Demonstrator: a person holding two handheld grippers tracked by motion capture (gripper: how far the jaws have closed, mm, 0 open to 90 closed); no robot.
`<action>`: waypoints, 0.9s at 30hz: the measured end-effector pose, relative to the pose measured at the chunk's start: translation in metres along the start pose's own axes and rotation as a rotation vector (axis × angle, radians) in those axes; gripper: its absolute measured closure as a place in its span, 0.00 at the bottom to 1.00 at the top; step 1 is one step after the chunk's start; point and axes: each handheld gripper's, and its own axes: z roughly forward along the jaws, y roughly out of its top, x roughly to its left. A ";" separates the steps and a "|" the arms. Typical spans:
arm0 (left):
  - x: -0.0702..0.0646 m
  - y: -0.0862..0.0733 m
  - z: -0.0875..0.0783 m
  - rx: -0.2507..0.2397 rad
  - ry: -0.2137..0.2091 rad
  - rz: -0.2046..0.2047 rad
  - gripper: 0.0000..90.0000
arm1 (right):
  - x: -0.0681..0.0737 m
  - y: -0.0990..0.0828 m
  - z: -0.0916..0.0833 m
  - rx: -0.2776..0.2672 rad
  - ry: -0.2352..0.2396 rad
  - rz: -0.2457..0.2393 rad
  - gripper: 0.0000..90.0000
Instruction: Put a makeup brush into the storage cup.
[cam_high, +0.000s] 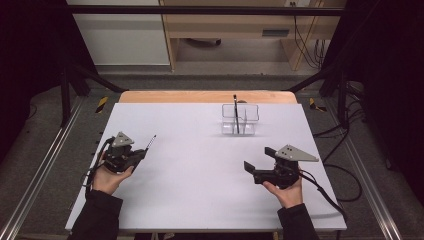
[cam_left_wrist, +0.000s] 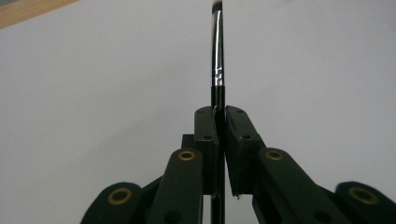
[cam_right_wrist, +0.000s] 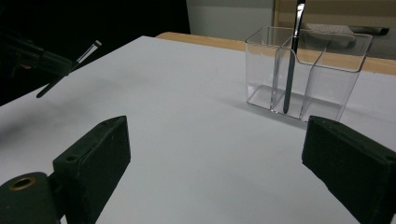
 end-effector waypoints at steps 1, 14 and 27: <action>-0.002 -0.001 -0.001 -0.012 0.001 -0.003 0.93 | 0.000 0.000 0.001 -0.002 0.001 0.000 0.09; -0.022 0.000 -0.017 -0.124 -0.003 -0.014 0.93 | 0.008 0.008 0.006 -0.023 0.014 0.025 0.08; -0.040 0.001 -0.022 -0.184 -0.005 -0.016 0.93 | 0.021 0.021 0.014 -0.058 0.021 0.034 0.08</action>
